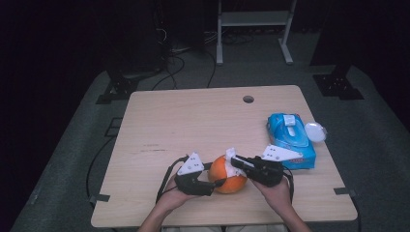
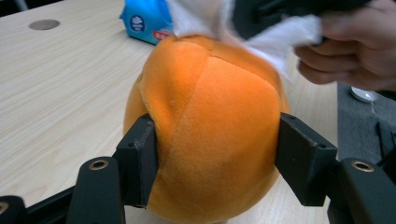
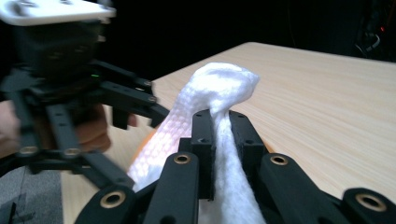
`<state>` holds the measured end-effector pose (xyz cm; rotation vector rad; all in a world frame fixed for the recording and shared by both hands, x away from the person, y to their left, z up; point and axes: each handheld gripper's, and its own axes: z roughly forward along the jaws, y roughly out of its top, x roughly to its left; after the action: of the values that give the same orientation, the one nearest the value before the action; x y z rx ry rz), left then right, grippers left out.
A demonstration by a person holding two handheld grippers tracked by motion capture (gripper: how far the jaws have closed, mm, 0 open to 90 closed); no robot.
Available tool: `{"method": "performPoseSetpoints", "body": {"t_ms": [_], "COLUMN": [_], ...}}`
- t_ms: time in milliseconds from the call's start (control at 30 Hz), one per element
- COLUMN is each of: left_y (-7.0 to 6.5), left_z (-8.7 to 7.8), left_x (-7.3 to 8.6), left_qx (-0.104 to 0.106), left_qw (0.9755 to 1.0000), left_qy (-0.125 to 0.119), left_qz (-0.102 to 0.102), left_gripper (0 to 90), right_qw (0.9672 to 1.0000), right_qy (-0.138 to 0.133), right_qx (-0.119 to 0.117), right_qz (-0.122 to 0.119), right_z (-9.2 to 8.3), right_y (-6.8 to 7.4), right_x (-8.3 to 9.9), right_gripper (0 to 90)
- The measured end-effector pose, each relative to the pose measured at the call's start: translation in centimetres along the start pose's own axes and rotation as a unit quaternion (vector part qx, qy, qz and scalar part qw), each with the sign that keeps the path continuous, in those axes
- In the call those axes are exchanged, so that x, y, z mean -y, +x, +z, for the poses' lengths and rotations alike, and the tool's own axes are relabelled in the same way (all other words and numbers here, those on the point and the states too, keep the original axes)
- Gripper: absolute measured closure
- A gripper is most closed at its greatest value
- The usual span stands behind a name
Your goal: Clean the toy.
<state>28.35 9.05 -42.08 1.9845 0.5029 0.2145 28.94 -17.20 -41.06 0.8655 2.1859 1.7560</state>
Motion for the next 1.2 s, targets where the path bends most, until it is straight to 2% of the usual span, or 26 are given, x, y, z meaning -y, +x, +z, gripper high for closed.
{"method": "performPoseSetpoints", "body": {"t_ms": [100,133,233,267,300,367,433,467,533,600,633,733,767,800,867,933,1000,1033,1100,1133,1200], "left_y": [0.1,0.4,0.6,0.5,0.2,-0.3,-0.3,-0.1,0.2,0.3,0.3,0.2,0.1,0.1,0.1,-0.2,-0.6,-0.8,-1.0,-1.0,-1.0], "left_z": [0.1,0.3,0.9,1.6,1.7,1.4,1.0,0.4,0.0,-0.2,-0.2,0.0,0.0,0.1,0.5,0.9,1.3,1.4,1.6,1.6,1.4], "left_x": [0.0,0.1,0.4,0.8,0.9,0.5,0.3,0.0,-0.1,-0.3,-0.3,-0.3,-0.3,-0.2,0.0,0.2,0.2,0.2,0.2,0.1,0.2], "left_qx": [-0.001,-0.009,-0.017,-0.005,-0.002,-0.013,-0.011,-0.005,-0.002,-0.002,-0.005,-0.011,-0.012,-0.009,-0.003,-0.005,-0.021,-0.027,-0.034,-0.035,-0.033], "left_qw": [1.0000,0.9998,0.9997,0.9999,1.0000,0.9999,0.9999,0.9999,0.9998,0.9997,0.9996,0.9995,0.9996,0.9996,0.9997,0.9997,0.9996,0.9994,0.9991,0.9990,0.9992], "left_qy": [-0.002,-0.013,-0.012,-0.005,-0.007,-0.006,-0.008,-0.012,-0.015,-0.009,-0.006,-0.002,-0.003,-0.005,-0.008,-0.011,-0.010,-0.008,-0.011,-0.010,-0.009], "left_qz": [-0.003,-0.010,-0.014,-0.014,-0.006,0.009,0.006,-0.006,-0.012,-0.021,-0.027,-0.030,-0.026,-0.027,-0.025,-0.020,-0.018,-0.019,-0.024,-0.025,-0.021], "left_gripper": [26.3,22.0,12.3,12.5,15.8,29.0,36.1,36.8,37.0,37.1,37.1,36.5,35.1,32.3,24.5,24.9,27.4,28.5,29.0,29.0,29.0], "right_qw": [1.0000,0.9999,0.9999,1.0000,0.9998,0.9993,0.9993,0.9998,0.9997,0.9999,0.9999,0.9993,0.9988,0.9986,0.9993,0.9994,0.9998,0.9997,0.9996,0.9988,0.9970], "right_qy": [0.001,0.002,-0.001,0.000,0.003,0.006,0.005,-0.004,-0.001,-0.004,-0.005,-0.005,0.003,0.005,0.004,0.006,0.005,0.005,0.003,0.008,0.018], "right_qx": [0.005,0.011,0.005,-0.009,-0.016,-0.020,-0.017,-0.004,0.018,0.013,0.009,-0.022,-0.018,-0.013,-0.001,0.019,0.020,0.021,-0.001,-0.013,-0.008], "right_qz": [0.004,0.003,0.012,0.002,-0.011,-0.030,-0.032,-0.019,-0.017,-0.004,-0.007,-0.031,-0.046,-0.051,-0.037,-0.027,-0.006,-0.010,-0.029,-0.047,-0.075], "right_z": [-0.1,-0.2,-0.2,0.0,0.2,0.5,0.4,0.0,-0.3,-0.4,-0.3,0.3,0.5,0.5,0.3,-0.1,-0.3,-0.3,0.0,0.3,0.8], "right_y": [-0.3,-0.4,-0.4,0.6,1.2,1.9,1.8,0.9,0.3,0.2,0.6,2.2,2.6,2.6,1.6,0.5,0.0,0.3,1.7,2.4,3.1], "right_x": [0.2,0.2,0.2,0.0,-0.1,-0.3,-0.4,-0.4,-0.4,-0.2,-0.2,-0.5,-0.6,-0.7,-0.6,-0.2,0.1,0.0,-0.3,-0.4,-0.5], "right_gripper": [80.7,80.8,80.9,80.8,80.8,80.8,81.0,80.8,80.9,81.1,81.1,80.9,81.0,81.0,80.9,80.8,80.8,80.9,80.9,80.8,81.0]}}
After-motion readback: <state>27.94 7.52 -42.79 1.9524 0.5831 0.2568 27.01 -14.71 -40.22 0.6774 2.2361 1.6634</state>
